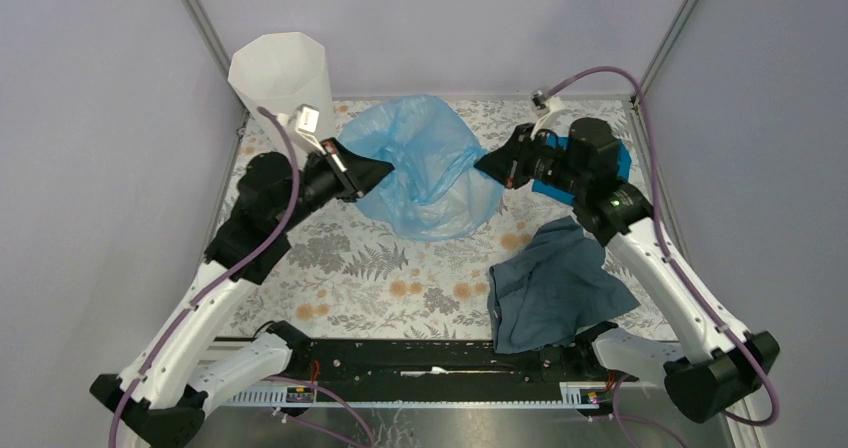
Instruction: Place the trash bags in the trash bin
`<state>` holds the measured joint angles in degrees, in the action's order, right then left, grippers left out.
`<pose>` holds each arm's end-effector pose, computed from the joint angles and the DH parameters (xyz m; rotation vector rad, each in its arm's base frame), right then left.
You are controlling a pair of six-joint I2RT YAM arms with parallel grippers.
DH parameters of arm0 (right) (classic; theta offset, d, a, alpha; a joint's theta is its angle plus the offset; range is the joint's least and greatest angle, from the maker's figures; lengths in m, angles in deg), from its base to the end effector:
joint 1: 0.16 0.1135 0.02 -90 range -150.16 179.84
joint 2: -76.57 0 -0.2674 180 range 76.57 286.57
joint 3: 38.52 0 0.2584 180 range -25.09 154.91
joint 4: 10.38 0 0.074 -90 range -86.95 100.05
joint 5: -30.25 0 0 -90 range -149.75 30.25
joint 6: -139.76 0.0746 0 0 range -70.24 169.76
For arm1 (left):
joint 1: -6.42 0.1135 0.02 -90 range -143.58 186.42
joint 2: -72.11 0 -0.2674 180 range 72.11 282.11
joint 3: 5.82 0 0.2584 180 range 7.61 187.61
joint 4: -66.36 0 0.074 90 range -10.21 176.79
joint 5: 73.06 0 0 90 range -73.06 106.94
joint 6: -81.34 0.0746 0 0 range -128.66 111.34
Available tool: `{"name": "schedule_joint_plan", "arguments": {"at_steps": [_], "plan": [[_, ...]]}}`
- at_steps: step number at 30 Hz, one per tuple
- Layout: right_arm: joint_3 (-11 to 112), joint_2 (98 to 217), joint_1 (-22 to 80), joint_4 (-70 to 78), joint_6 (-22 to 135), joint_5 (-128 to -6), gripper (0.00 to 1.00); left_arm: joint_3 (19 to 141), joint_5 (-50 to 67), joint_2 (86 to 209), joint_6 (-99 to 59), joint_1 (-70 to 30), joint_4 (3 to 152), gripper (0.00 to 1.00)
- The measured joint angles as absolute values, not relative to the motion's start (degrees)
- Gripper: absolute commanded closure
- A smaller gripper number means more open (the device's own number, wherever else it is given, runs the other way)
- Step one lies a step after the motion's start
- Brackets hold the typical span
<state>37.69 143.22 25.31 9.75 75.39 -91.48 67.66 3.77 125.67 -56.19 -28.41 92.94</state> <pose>0.2575 0.1661 0.3767 -0.4267 1.8188 1.1176 0.1953 -0.1566 0.3996 -0.0156 1.8521 -1.2398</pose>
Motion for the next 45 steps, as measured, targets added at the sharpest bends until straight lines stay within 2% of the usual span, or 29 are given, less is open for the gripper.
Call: {"name": "schedule_joint_plan", "arguments": {"at_steps": [6, 13, 19, 23, 25, 39, 45], "plan": [[37.12, 146.02, 25.40, 10.23, 75.37, -93.42, 0.87, 70.70, 6.48, 135.27, -54.99, -38.05, 95.56, 1.00], [38.61, 145.69, 25.60, 7.08, 73.49, -96.35, 0.80, 80.23, 10.98, 139.09, -49.39, -38.11, 99.65, 1.00], [36.88, 145.60, 25.84, -2.45, 77.16, -102.80, 0.76, 83.00, 13.98, 141.65, -45.53, -38.07, 101.90, 1.00], [33.43, 145.76, 26.01, -10.71, 83.98, -106.32, 0.65, 82.96, 14.24, 142.61, -44.45, -37.85, 103.47, 1.00], [32.73, 146.24, 26.08, -11.89, 86.49, -106.84, 0.55, 82.94, 14.26, 142.66, -44.30, -37.78, 103.73, 1.00], [32.21, 146.52, 26.12, -8.83, 93.14, -105.73, 0.02, 82.06, 14.39, 143.27, -44.32, -37.54, 103.69, 1.00], [32.27, 144.21, 29.60, -3.06, 88.50, -99.30, 0.01, 82.11, 13.89, 145.17, -45.22, -37.50, 103.67, 1.00]]}}
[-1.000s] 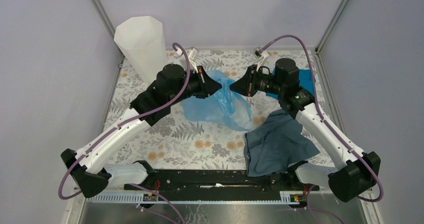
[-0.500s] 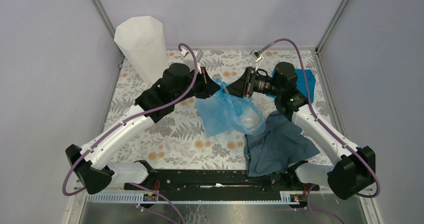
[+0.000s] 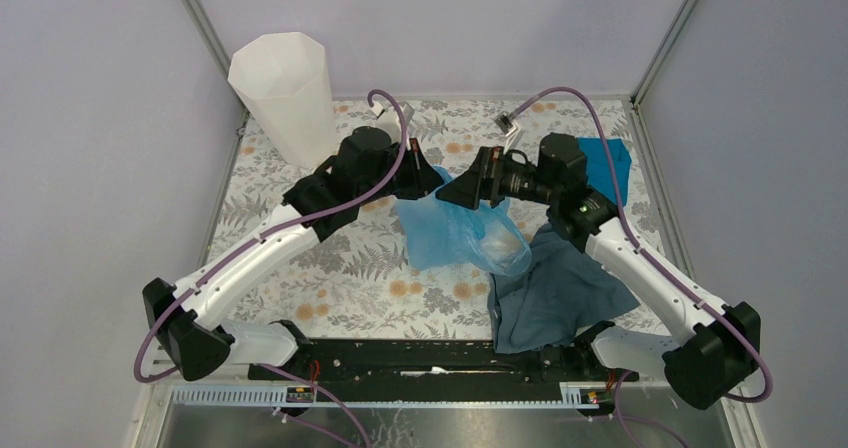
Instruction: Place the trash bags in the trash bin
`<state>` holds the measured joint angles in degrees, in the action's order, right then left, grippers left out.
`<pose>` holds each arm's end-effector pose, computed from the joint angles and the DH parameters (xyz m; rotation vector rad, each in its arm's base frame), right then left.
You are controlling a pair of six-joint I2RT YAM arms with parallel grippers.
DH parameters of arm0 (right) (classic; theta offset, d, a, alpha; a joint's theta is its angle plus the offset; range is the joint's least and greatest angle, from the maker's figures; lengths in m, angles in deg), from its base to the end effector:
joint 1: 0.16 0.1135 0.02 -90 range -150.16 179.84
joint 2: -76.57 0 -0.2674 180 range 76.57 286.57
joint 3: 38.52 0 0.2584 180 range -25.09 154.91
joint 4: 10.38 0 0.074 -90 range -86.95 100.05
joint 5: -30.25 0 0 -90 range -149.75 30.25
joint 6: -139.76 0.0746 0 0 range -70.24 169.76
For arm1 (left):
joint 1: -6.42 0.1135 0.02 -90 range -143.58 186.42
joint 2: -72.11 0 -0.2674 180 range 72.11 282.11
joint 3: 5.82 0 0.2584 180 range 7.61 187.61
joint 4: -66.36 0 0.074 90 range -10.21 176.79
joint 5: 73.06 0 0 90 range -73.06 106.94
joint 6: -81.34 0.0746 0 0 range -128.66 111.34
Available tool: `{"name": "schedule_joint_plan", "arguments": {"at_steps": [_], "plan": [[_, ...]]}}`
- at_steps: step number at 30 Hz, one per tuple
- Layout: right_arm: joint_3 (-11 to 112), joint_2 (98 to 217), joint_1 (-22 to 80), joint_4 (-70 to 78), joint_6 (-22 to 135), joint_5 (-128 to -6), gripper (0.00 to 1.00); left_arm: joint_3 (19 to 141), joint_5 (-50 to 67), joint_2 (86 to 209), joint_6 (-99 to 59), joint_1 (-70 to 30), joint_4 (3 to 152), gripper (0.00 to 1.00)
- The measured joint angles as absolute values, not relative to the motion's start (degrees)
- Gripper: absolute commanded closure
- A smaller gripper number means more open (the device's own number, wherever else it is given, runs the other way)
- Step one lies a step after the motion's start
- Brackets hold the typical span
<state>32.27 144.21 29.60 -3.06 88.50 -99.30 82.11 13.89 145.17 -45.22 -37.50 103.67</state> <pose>0.2433 0.1938 0.3654 -0.4465 1.7919 1.4370 0.2343 -0.2311 0.3789 0.1715 2.0855 -0.9466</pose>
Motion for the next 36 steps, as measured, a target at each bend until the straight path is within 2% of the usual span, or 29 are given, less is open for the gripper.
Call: {"name": "schedule_joint_plan", "arguments": {"at_steps": [4, 5, 8, 9, 10, 13, 14, 15, 19, 22, 27, 32, 36], "plan": [[33.23, 143.48, 35.46, 3.41, 82.75, -89.14, 0.08, 82.13, 13.45, 146.41, -45.77, -37.50, 103.75, 1.00], [33.61, 143.48, 36.96, 5.07, 81.18, -86.28, 0.17, 82.13, 13.39, 146.52, -45.85, -37.50, 103.75, 1.00], [34.28, 143.48, 40.46, 8.61, 77.16, -78.52, 0.54, 82.24, 13.08, 146.55, -46.16, -37.50, 103.73, 1.00], [34.48, 143.55, 41.40, 9.73, 76.31, -76.05, 0.64, 82.26, 12.86, 146.55, -46.20, -37.50, 103.69, 0.96], [34.70, 143.64, 41.88, 10.54, 75.37, -74.25, 0.75, 82.26, 12.78, 146.55, -46.20, -37.50, 103.71, 0.87], [35.07, 143.94, 42.51, 11.83, 73.66, -68.99, 0.99, 82.50, 12.10, 146.55, -46.03, -37.22, 103.95, 0.48], [35.07, 143.92, 42.58, 12.24, 73.55, -67.04, 1.00, 82.63, 11.75, 146.48, -46.09, -37.00, 104.02, 0.32], [35.07, 143.86, 42.60, 12.68, 73.33, -65.07, 1.00, 82.81, 11.53, 146.41, -45.96, -36.63, 104.21, 0.25], [34.46, 142.24, 42.60, 13.53, 72.68, -59.02, 1.00, 83.27, 12.56, 144.58, -43.89, -33.83, 106.73, 0.09], [32.93, 138.92, 42.60, 13.60, 72.24, -56.16, 1.00, 85.28, 17.02, 141.76, -40.83, -30.90, 111.10, 0.05], [31.05, 134.52, 42.60, 13.05, 71.80, -54.63, 1.00, 97.47, 29.21, 142.55, -32.46, -27.18, 114.97, 0.01], [30.15, 133.63, 42.60, 13.09, 71.56, -54.65, 1.00, 113.10, 38.81, 152.47, -24.61, -21.37, 114.31, 0.01], [29.65, 132.97, 42.60, 13.14, 70.97, -54.65, 1.00, 123.33, 44.51, 165.36, -18.77, -17.74, 114.05, 0.01]]}}
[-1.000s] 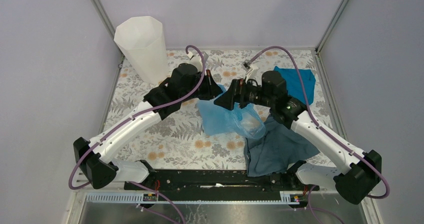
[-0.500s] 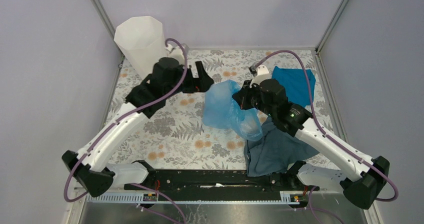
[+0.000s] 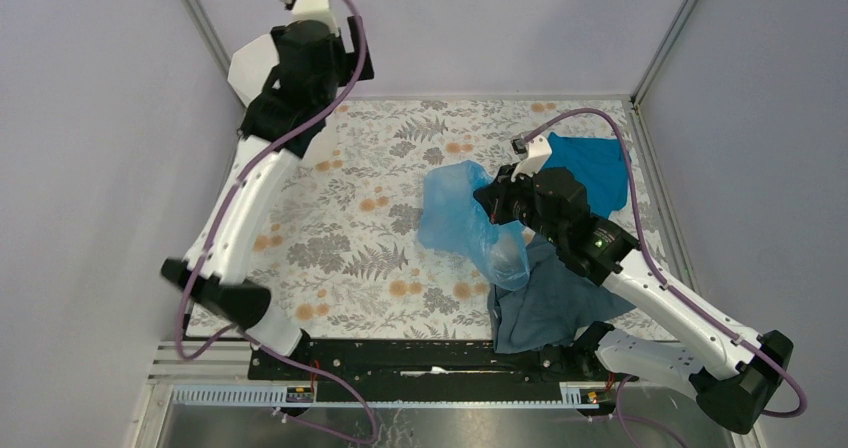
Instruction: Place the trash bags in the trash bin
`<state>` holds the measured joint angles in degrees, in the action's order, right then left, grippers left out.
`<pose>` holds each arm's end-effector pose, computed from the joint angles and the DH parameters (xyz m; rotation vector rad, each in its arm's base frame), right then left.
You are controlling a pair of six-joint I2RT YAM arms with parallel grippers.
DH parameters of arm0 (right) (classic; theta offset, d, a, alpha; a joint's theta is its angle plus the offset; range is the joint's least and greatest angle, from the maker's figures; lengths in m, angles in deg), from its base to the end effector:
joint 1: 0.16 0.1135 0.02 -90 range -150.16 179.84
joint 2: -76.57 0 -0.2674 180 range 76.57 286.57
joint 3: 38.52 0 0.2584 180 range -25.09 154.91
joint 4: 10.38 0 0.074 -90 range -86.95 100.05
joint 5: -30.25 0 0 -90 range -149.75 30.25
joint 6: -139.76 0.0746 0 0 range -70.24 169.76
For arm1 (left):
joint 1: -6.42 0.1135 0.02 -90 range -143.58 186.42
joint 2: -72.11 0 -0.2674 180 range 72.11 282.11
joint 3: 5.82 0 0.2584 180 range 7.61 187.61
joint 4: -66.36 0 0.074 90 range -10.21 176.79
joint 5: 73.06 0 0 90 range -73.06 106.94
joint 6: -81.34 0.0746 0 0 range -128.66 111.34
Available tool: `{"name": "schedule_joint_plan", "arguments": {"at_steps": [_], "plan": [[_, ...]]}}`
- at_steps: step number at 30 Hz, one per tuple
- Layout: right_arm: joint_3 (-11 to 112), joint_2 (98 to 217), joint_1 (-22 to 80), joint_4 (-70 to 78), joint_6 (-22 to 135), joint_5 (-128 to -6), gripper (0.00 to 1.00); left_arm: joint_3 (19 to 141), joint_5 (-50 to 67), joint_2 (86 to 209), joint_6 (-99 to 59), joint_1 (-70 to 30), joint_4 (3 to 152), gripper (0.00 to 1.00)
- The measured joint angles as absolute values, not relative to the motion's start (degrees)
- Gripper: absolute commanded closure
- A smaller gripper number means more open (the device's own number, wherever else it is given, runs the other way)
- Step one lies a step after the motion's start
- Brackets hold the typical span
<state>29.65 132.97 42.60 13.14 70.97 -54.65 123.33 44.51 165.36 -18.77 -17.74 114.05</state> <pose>0.2029 0.1786 0.3587 -0.2773 1.8123 0.7202 0.3623 -0.1247 0.5034 -0.1300 1.7481 -0.0086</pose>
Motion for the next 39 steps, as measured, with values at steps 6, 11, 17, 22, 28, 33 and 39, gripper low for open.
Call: {"name": "schedule_joint_plan", "arguments": {"at_steps": [6, 11, 17, 22, 28, 33, 39], "plan": [[29.47, 131.75, 42.60, 13.66, 70.03, -54.63, 1.00, 143.20, 47.53, 186.89, -13.90, -13.48, 119.03, 0.01], [29.65, 131.97, 42.60, 13.88, 69.44, -54.60, 1.00, 143.18, 48.05, 191.59, -12.78, -9.76, 120.89, 0.06], [30.59, 133.52, 42.60, 13.92, 69.03, -54.69, 1.00, 142.50, 46.85, 191.86, -13.48, -6.46, 120.17, 0.24], [30.65, 134.11, 42.60, 13.92, 69.05, -54.78, 1.00, 137.76, 45.74, 191.99, -13.83, -6.25, 119.16, 0.41], [30.68, 134.09, 42.60, 13.95, 69.05, -54.82, 1.00, 136.40, 43.90, 192.38, -13.37, -6.25, 118.51, 0.77], [30.68, 133.93, 42.60, 13.97, 69.03, -54.80, 1.00, 133.06, 42.85, 190.02, -13.53, -6.99, 117.52, 1.00], [30.68, 132.27, 42.60, 14.40, 68.63, -54.39, 1.00, 128.16, 40.75, 184.53, -14.84, -10.64, 121.55, 1.00]]}}
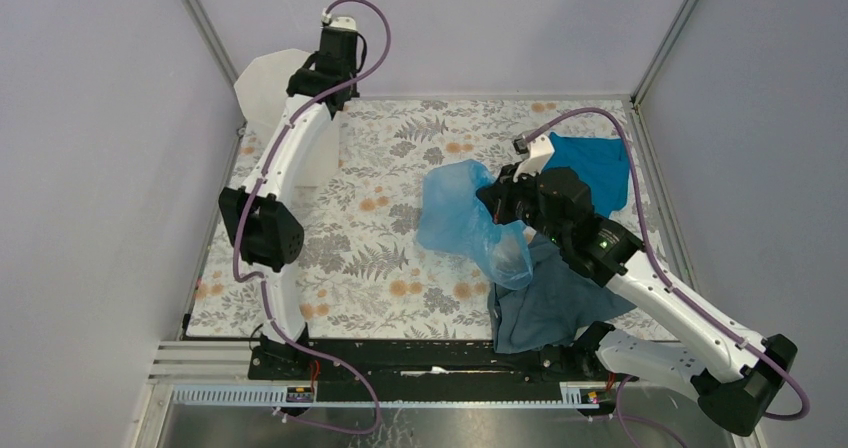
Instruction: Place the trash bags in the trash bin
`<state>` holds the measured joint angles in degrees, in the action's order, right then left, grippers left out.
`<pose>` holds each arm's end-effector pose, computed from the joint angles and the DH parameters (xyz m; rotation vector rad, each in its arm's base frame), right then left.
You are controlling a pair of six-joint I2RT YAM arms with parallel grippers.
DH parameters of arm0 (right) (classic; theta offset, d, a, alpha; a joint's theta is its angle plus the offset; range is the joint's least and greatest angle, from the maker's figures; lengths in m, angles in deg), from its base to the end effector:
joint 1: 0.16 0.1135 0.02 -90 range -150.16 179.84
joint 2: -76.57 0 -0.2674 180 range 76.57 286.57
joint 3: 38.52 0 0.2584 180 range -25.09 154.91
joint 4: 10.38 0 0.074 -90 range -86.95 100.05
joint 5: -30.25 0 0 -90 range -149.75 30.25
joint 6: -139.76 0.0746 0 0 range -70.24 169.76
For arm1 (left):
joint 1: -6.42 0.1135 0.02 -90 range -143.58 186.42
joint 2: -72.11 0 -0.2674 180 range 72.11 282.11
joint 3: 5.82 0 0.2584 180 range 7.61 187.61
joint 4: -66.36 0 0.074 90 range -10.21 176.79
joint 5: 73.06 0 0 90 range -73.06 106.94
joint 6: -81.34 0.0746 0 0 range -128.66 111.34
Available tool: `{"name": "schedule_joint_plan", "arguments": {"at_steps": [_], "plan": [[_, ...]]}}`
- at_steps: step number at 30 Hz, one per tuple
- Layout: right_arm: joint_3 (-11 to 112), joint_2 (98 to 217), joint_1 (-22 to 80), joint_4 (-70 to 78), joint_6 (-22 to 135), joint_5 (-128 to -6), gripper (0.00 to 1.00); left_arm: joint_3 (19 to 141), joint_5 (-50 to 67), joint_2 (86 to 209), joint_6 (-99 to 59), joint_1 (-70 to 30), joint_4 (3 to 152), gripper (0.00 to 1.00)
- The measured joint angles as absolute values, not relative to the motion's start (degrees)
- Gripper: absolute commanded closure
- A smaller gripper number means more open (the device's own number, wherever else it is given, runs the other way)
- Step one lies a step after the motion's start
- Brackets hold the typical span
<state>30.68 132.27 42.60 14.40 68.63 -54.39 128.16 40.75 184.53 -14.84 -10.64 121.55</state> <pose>0.2000 0.1755 0.3657 -0.3081 1.7935 0.6910 0.4684 -0.1122 0.3769 -0.0370 2.1086 0.2066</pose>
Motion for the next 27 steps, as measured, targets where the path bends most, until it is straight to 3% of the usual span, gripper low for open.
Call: {"name": "schedule_joint_plan", "arguments": {"at_steps": [11, 19, 22, 25, 27], "plan": [[39.68, 127.29, 42.65, 19.74, 63.48, -41.51, 1.00, 111.22, 31.57, 165.98, -21.20, -33.00, 125.61, 1.00], [45.26, 121.12, 42.65, 22.10, 59.67, -31.68, 1.00, 101.82, 25.69, 155.73, -25.20, -38.94, 126.49, 1.00], [46.96, 120.05, 42.65, 22.19, 58.38, -29.77, 1.00, 99.90, 22.52, 154.37, -25.13, -39.97, 126.49, 0.85], [49.23, 120.56, 42.65, 22.58, 57.53, -29.14, 1.00, 99.00, 19.53, 154.31, -25.37, -40.60, 125.98, 0.54], [50.74, 121.26, 42.65, 23.08, 57.25, -29.38, 1.00, 97.98, 17.00, 154.04, -25.72, -40.78, 125.07, 0.42]]}}
